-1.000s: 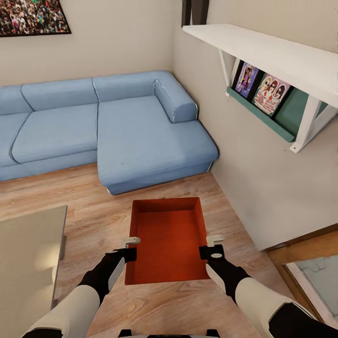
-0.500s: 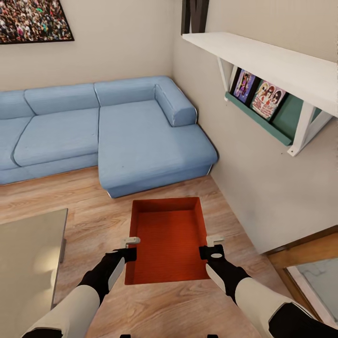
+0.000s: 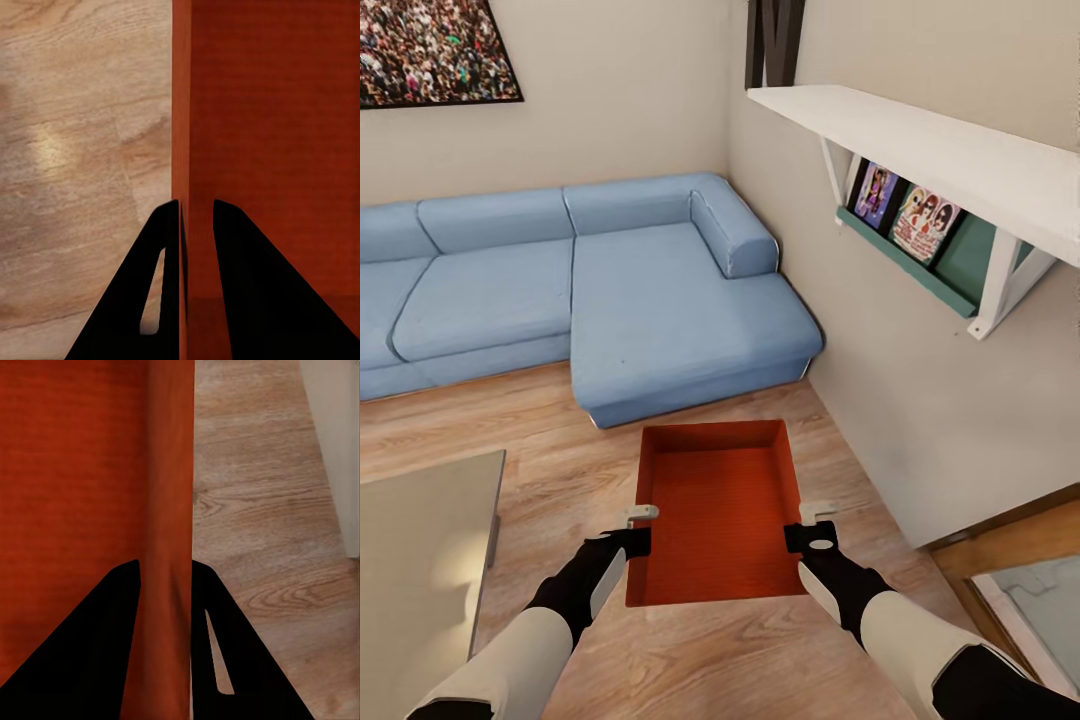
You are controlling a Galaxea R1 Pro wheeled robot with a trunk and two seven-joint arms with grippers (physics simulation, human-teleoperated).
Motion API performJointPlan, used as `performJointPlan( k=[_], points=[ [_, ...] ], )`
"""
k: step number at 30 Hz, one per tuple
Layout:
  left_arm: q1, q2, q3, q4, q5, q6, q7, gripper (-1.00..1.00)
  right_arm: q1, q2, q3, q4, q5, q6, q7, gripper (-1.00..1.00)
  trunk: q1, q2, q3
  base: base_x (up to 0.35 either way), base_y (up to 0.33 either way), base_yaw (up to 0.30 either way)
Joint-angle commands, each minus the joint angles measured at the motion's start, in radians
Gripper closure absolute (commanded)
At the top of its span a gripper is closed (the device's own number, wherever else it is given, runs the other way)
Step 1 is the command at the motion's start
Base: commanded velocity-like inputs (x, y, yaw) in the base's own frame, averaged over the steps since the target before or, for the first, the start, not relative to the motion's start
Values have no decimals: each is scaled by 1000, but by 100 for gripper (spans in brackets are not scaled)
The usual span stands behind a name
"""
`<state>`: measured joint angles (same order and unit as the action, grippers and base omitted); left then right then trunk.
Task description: Move the two storage containers from the living room to the garage. In the garage, place one container on the floor and stack the other container on top of it (either order is fine).
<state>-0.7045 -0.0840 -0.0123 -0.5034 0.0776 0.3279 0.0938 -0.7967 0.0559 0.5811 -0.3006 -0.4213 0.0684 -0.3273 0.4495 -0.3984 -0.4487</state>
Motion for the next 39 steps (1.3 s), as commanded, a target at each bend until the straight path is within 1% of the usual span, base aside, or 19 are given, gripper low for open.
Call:
performJointPlan(
  k=[1, 29, 33, 39],
  points=[
    [0, -1, -2, -1, -4, 6, 12, 100, -1, 4, 0, -12, 4, 7, -7, 100, 1, -2, 0, 0, 0, 0],
    [0, 0, -7, -6, -4, 5, 12, 100, -1, 4, 0, -12, 4, 7, -6, 100, 1, -2, 45, 0, 0, 0],
    [0, 0, -3, -6, -4, 6, 12, 100, -1, 4, 0, -12, 4, 7, -6, 100, 1, -2, 52, 0, 0, 0],
    [0, 0, -10, -6, -4, 5, 11, 100, -1, 4, 0, -12, 4, 7, -6, 100, 1, -2, 61, 0, 0, 0]
  ],
)
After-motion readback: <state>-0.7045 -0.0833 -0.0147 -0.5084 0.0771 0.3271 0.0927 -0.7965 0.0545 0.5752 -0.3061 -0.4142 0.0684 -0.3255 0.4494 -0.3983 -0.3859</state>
